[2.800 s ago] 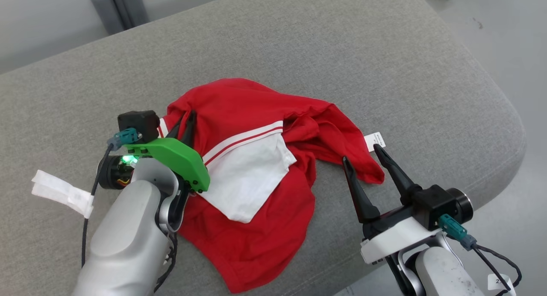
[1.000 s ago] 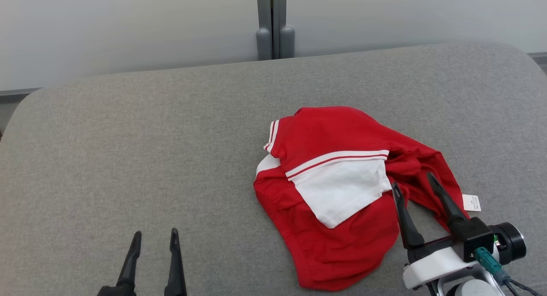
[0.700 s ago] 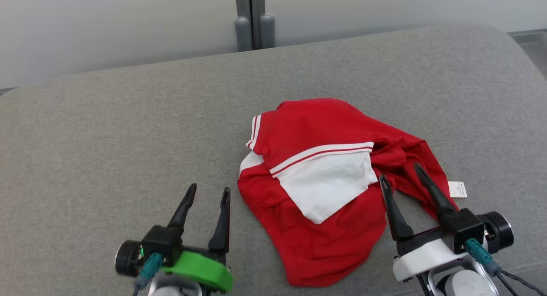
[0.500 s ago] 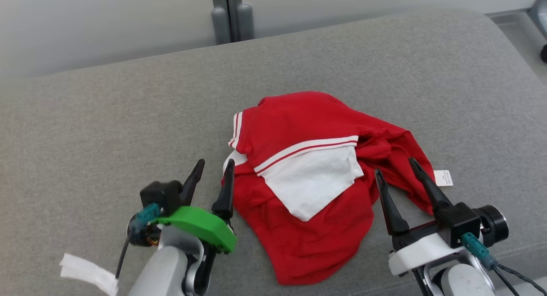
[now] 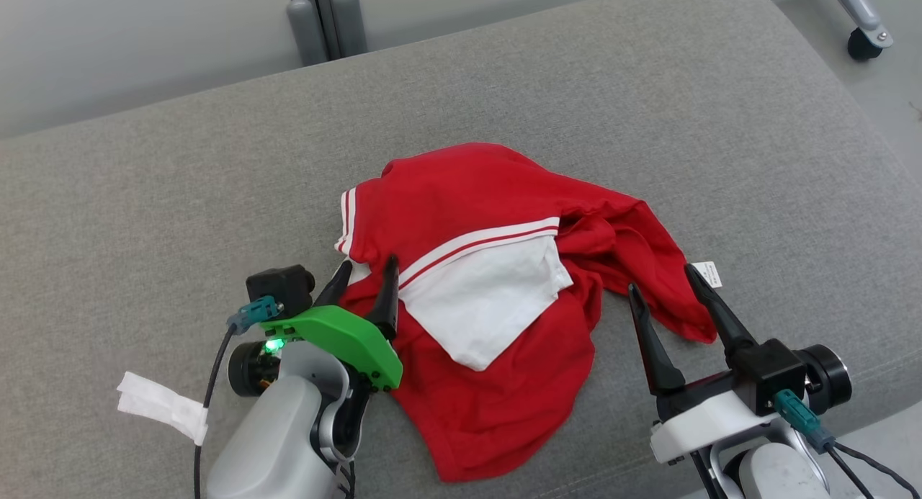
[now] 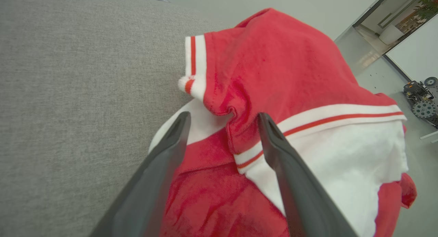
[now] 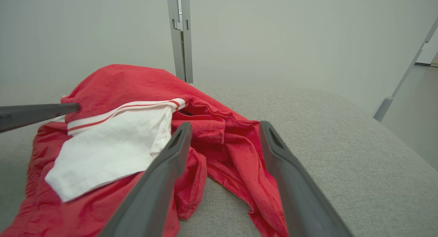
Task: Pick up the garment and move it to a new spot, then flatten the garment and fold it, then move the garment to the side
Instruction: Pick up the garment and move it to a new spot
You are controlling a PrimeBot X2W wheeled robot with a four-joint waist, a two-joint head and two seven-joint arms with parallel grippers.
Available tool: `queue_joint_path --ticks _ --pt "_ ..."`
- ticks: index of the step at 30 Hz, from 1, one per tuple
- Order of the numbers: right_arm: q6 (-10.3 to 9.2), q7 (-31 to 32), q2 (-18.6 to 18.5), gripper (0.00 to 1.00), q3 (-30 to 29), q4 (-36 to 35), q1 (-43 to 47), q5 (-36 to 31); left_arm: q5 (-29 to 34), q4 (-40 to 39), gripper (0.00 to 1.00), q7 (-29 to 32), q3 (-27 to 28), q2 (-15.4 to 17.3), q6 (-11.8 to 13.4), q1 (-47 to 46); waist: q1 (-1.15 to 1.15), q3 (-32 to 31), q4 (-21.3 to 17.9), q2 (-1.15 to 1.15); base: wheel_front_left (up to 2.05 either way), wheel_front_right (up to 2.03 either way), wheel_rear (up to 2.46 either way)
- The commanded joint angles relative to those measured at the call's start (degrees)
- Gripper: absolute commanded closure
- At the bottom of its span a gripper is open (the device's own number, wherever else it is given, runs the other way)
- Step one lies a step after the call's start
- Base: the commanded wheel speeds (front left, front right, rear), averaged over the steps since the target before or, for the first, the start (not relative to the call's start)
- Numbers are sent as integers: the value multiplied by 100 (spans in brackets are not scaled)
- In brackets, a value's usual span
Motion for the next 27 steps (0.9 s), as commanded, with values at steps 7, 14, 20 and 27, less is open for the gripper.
queue_joint_path --ticks 7,14,20,27 --pt "-4 -3 4 0 64 9 -119 39 -268 66 100 -170 -234 24 -81 -393 0 44 -36 0 0 0 0" --pt "-4 -3 13 0 64 44 -165 83 -405 -244 100 -371 -617 24 -208 -800 0 14 -137 0 0 0 0" --pt "-4 -3 18 0 32 65 -49 90 -377 -1267 100 -440 -828 27 -51 -1388 0 -98 -149 0 0 0 0" --pt "-4 -3 22 0 -76 17 80 170 -210 -3207 100 -5 -435 581 343 -2015 0 -195 -90 0 0 0 0"
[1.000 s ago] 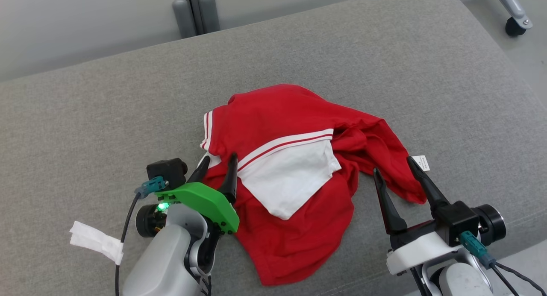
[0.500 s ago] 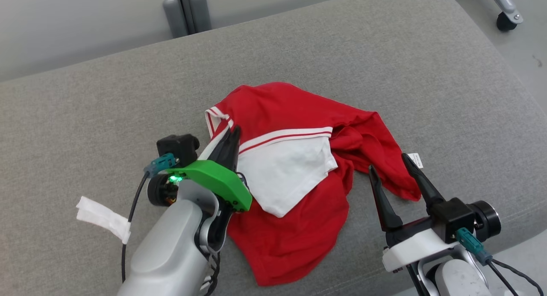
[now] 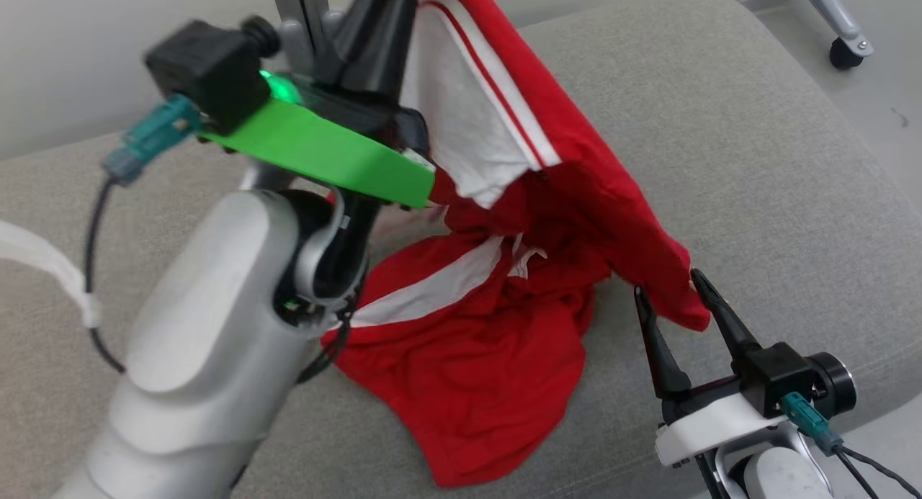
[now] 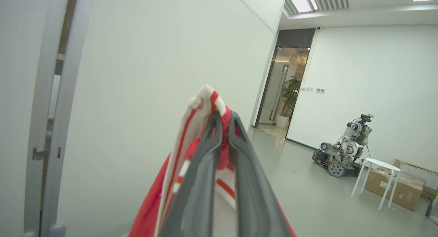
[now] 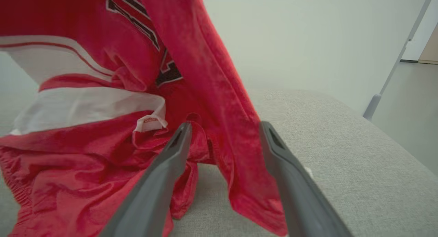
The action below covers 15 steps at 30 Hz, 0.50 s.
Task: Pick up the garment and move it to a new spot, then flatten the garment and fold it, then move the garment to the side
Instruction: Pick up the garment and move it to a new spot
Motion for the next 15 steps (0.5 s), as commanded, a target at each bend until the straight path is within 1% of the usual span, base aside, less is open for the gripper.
queue_joint_path --ticks 1,4,7,10,12,15 --pt "-4 -3 1 0 -23 -15 64 64 38 -301 100 137 122 210 87 -144 0 -19 65 0 0 0 0" --pt "-4 -3 0 0 -53 -30 130 88 160 -1023 100 496 476 738 299 -399 0 -36 198 0 0 0 0" --pt "-4 -3 1 0 -79 -40 147 110 249 -1377 100 846 878 1313 492 -554 0 -48 347 0 0 0 0" --pt "-4 -3 -1 0 -45 -51 132 128 293 -1476 100 1145 1373 1963 658 -525 0 -57 497 0 0 0 0" --pt "-4 -3 0 0 -36 -53 118 137 337 -1427 100 1291 1632 2397 710 -353 0 -60 591 0 0 0 0" --pt "-4 -3 -1 0 -32 -50 120 124 488 -1326 100 1352 1944 2990 690 -106 0 -55 721 0 0 0 0"
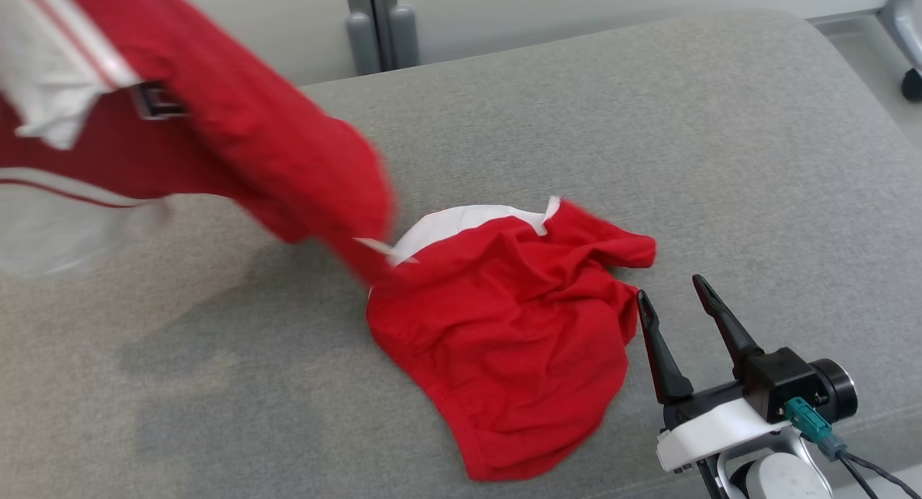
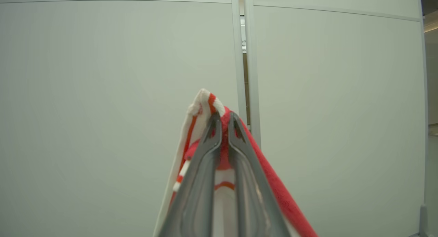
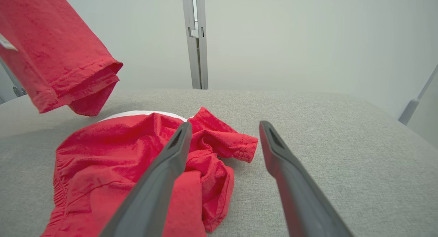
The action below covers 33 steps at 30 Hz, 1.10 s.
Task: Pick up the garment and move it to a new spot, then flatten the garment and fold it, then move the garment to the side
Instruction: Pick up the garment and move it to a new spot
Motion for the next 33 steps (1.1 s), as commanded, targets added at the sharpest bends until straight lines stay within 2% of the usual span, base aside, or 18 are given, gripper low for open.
queue_joint_path --ticks 1,8,15,20,25,27,28,30,33 --pt "-4 -3 -8 0 -1 -5 5 -5 170 71 100 -31 105 254 -8 136 0 17 166 0 0 0 0" --pt "-4 -3 -9 0 36 18 -118 -70 368 1130 100 -334 774 1076 69 603 0 147 358 0 0 0 0" --pt "-4 -3 -8 0 77 67 -179 -98 434 2638 100 -718 1167 1499 35 964 0 247 346 0 0 0 0" --pt "-4 -3 -9 0 101 92 -226 -109 197 3503 100 -853 1163 1282 -178 1318 0 330 269 0 0 0 0" --pt "-4 -3 -8 0 108 118 -242 -127 -57 4149 100 -940 1039 786 -389 1577 0 401 226 0 0 0 0" --pt "-4 -3 -17 0 113 123 -258 -121 -108 4328 62 -1008 1013 647 -405 1597 0 430 207 0 0 0 0" --pt "-4 -3 -27 0 112 121 -262 -122 -114 4416 0 -1039 993 586 -406 1598 0 443 203 0 0 0 0" --pt "-4 -3 -45 0 92 127 -261 -127 -66 4566 0 -1046 935 533 -339 1571 0 458 201 0 0 0 0" --pt "-4 -3 -56 0 66 133 -261 -130 -56 4703 0 -980 853 492 -372 1475 0 456 218 0 0 0 0"
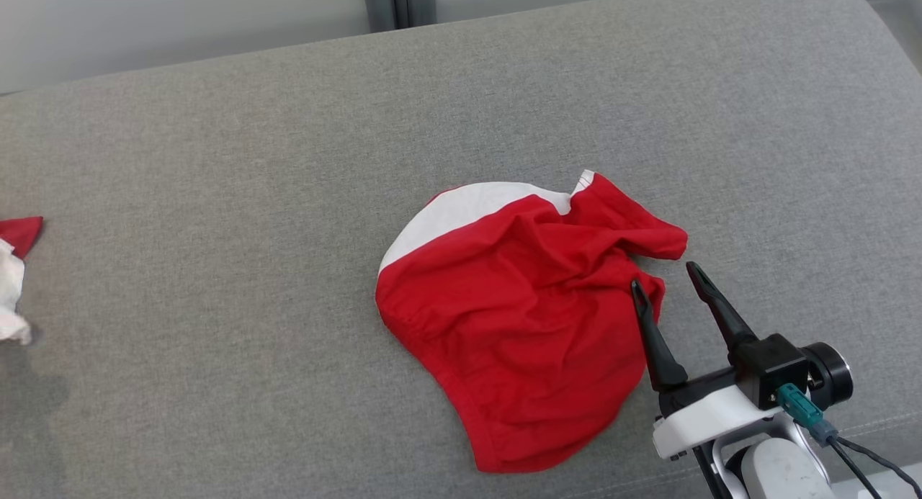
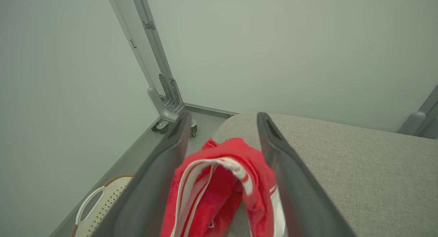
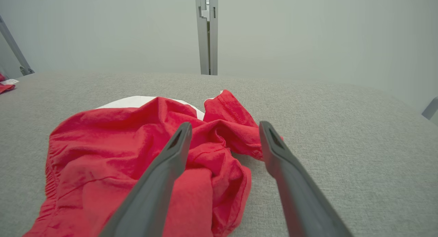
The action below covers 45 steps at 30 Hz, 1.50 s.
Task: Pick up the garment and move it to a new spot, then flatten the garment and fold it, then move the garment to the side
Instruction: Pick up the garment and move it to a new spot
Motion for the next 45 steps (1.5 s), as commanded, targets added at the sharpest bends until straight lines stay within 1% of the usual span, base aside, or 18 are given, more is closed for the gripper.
queue_joint_path --ticks 1,3,6,7,9,11,14,19,21,23,26,27,29,32,35,39,42,45 --pt "-4 -3 -25 0 -19 9 -16 -15 42 36 0 31 -48 9 -31 -82 0 -16 18 0 0 0 0" --pt "-4 -3 -24 0 -53 18 30 -31 95 3 0 57 -121 52 -81 -120 0 -57 53 0 0 0 0" --pt "-4 -3 -17 0 -86 9 81 -45 194 -273 0 -201 -169 54 -123 -169 0 -120 126 0 0 0 0" --pt "-4 -3 -16 0 -90 3 94 -52 177 -422 0 -299 -199 -8 -186 -145 0 -150 152 0 0 0 0" --pt "-4 -3 -14 0 -111 -17 107 -60 144 -716 0 -488 -218 -154 -225 -67 0 -221 207 0 0 0 0" --pt "-4 -3 -13 0 -161 -55 131 -98 70 -1025 0 -644 -253 -371 -256 91 0 -319 271 0 0 0 0" --pt "-4 -3 -9 0 -171 -106 199 -171 119 -1533 0 -840 -414 -715 -167 427 0 -477 330 0 0 0 0" --pt "-4 -3 -78 0 -227 -223 248 -247 241 -2450 0 -1091 -719 -1320 181 1239 0 -657 320 0 0 0 0" --pt "-4 -3 -97 0 -250 -262 251 -266 134 -2766 0 -1207 -749 -1549 183 1645 0 -717 287 0 0 0 0" --pt "-4 -3 -121 0 -298 -309 269 -286 199 -2984 0 -1308 -760 -1713 241 2102 0 -762 247 0 0 0 0" --pt "-4 -3 -133 0 -389 -371 314 -296 351 -3161 0 -1391 -734 -1936 237 2747 0 -811 200 0 0 0 0" --pt "-4 -3 -130 0 -414 -388 333 -307 389 -3203 0 -1406 -739 -2009 174 2916 0 -823 191 0 0 0 0" --pt "-4 -3 -134 0 -454 -405 368 -307 682 -3382 0 -1409 -601 -2184 58 3212 0 -846 181 0 0 0 0" --pt "-4 -3 -141 0 -501 -411 399 -333 1212 -3605 0 -1402 -361 -2523 -224 3714 0 -869 151 0 0 0 0" --pt "-4 -3 -136 0 -535 -430 474 -357 1608 -3782 0 -1399 -71 -2926 -602 4053 0 -893 136 0 0 0 0" --pt "-4 -3 -110 0 -543 -431 576 -390 1921 -3772 0 -1400 432 -3516 -1180 4413 0 -964 128 0 0 0 0" --pt "-4 -3 -91 0 -515 -381 641 -397 2081 -3686 0 -1400 688 -3725 -1373 4546 0 -1011 105 0 0 0 0" --pt "-4 -3 -77 0 -531 -343 677 -382 2152 -3645 0 -1400 884 -3837 -1463 4595 0 -1030 100 0 0 0 0"
